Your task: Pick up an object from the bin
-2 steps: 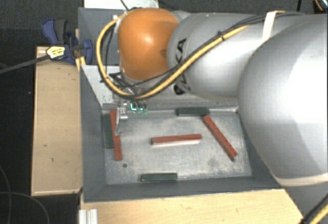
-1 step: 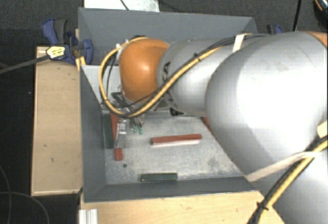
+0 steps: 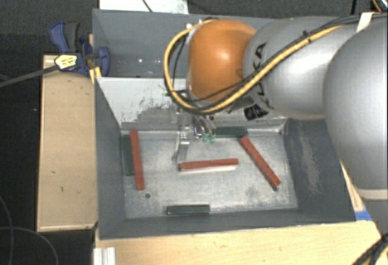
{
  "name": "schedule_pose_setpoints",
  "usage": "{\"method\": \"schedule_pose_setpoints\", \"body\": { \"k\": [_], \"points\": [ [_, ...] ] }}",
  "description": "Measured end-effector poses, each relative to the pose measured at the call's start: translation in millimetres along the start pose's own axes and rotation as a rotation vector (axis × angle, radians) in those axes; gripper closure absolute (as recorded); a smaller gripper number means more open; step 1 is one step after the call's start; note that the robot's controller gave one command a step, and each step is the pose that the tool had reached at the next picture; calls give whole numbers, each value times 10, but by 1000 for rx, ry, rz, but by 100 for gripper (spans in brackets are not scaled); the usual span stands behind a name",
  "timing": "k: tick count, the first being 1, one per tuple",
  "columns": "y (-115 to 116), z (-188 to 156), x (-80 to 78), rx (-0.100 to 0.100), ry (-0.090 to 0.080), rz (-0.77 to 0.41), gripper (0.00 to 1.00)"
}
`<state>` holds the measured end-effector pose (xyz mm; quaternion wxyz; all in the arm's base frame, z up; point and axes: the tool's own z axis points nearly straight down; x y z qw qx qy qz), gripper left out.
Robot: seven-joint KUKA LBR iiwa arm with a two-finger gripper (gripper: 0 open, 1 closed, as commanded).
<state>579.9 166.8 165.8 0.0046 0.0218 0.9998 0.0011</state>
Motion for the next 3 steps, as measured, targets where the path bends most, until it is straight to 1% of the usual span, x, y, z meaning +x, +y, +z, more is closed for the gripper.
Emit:
{"method": "schedule_pose_setpoints", "body": {
  "k": [1, 2, 3],
  "points": [
    [-454, 999, 304, 5, 17, -5, 0],
    [-424, 949, 276, 1, 7, -1, 100],
    [-399, -401, 156, -1, -1, 70, 100]
  ]
}}
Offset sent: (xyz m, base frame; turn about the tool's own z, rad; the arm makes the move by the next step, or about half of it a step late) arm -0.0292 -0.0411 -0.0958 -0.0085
